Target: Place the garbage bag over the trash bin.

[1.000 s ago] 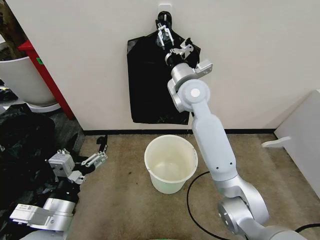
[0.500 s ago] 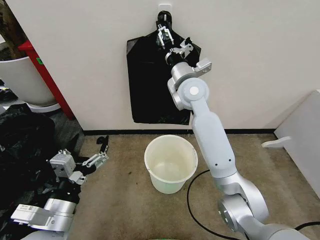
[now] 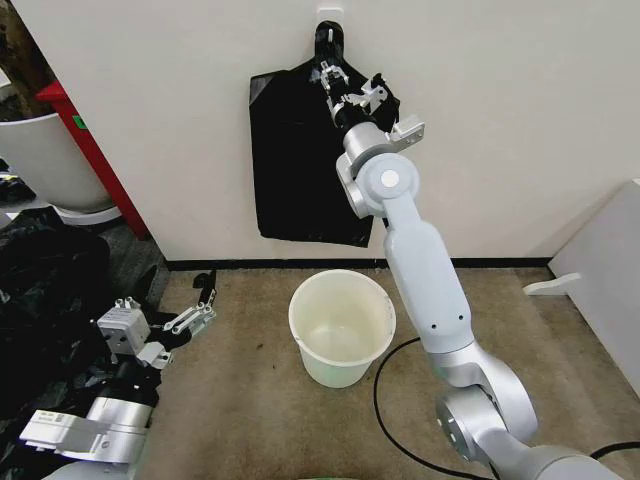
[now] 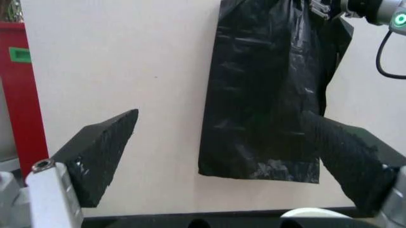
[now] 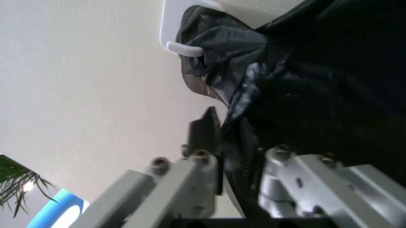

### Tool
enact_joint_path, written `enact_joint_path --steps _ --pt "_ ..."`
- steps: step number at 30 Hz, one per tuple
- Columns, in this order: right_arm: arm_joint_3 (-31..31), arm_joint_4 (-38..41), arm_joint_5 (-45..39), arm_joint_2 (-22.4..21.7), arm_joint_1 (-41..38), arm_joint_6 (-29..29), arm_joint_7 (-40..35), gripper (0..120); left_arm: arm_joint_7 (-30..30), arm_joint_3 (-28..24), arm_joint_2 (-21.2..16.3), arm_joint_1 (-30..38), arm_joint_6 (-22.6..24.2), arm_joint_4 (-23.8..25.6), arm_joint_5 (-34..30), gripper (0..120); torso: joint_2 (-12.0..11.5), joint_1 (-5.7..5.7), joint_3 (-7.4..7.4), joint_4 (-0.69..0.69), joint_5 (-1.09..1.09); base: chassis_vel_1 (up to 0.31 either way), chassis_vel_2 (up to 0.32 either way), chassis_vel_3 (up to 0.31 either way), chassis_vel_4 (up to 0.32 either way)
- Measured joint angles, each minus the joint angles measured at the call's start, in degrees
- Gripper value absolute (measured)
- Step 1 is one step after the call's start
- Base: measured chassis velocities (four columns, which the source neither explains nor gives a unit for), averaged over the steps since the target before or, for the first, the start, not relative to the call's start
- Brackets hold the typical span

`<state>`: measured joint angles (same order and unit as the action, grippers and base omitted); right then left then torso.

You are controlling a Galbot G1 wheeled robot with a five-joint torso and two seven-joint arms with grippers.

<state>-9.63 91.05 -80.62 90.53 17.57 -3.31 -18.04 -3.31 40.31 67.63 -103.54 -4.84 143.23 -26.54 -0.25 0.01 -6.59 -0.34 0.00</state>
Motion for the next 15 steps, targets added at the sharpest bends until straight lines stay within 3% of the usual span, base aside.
enact_joint_path --steps 15 --pt "0.4 1.5 0.4 -0.3 2.5 0.3 -1.3 0 0.3 -0.2 0.3 -0.1 -0.4 0.0 0.6 100 0.0 0.0 0.0 0.0 0.0 0.0 0.0 0.0 0.0"
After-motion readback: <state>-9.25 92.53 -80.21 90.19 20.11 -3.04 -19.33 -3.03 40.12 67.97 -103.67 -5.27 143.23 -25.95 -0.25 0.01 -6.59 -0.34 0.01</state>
